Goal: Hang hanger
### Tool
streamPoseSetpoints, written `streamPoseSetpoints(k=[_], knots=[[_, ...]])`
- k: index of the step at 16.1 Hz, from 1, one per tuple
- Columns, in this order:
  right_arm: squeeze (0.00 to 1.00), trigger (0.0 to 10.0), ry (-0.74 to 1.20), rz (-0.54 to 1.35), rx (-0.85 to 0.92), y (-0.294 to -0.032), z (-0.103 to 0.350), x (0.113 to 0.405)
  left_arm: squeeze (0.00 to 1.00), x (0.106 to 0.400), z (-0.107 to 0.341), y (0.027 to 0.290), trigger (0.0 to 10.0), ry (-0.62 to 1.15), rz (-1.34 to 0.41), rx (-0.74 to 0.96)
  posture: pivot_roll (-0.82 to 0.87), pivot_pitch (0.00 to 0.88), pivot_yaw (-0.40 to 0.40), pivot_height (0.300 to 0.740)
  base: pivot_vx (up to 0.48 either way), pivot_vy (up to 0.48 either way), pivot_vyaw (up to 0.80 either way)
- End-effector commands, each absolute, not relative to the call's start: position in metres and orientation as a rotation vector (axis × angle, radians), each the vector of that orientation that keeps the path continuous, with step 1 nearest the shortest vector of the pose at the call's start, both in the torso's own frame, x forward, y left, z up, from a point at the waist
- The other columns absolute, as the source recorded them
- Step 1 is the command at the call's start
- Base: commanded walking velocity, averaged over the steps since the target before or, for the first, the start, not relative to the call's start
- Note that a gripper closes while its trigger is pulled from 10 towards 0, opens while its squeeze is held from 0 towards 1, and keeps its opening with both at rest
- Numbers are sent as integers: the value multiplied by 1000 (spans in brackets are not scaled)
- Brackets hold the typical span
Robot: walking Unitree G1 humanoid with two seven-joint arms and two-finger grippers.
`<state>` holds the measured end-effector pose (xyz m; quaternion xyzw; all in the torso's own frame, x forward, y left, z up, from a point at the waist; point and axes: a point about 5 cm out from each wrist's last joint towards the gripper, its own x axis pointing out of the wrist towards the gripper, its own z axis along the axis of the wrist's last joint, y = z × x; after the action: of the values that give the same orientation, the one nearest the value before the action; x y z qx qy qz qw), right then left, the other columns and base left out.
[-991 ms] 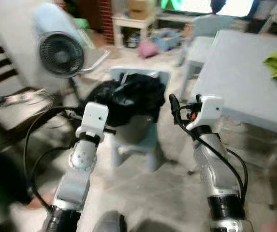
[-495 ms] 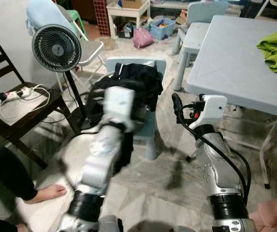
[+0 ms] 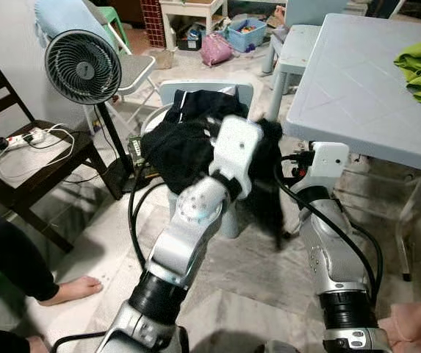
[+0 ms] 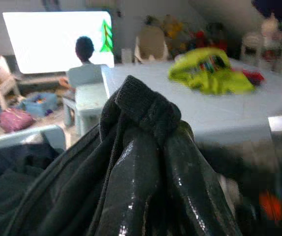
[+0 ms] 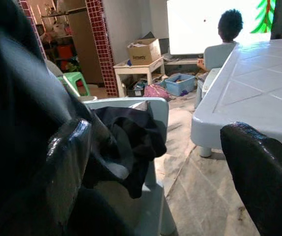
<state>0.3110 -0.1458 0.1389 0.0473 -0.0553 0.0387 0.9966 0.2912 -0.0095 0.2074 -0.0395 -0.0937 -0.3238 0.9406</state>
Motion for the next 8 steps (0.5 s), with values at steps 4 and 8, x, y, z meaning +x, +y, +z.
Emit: streamPoseSetpoints(k=[4,8], knots=[[0,10000,-128,27,53,-149,142,317,0,297,290,-3,10000,-497,-659,-118,32,46,70,740,0,0,0],[0,10000,-109,-90,-3,-168,136,322,0,269,340,-30,10000,-665,-913,-216,46,18,78,740,0,0,0]])
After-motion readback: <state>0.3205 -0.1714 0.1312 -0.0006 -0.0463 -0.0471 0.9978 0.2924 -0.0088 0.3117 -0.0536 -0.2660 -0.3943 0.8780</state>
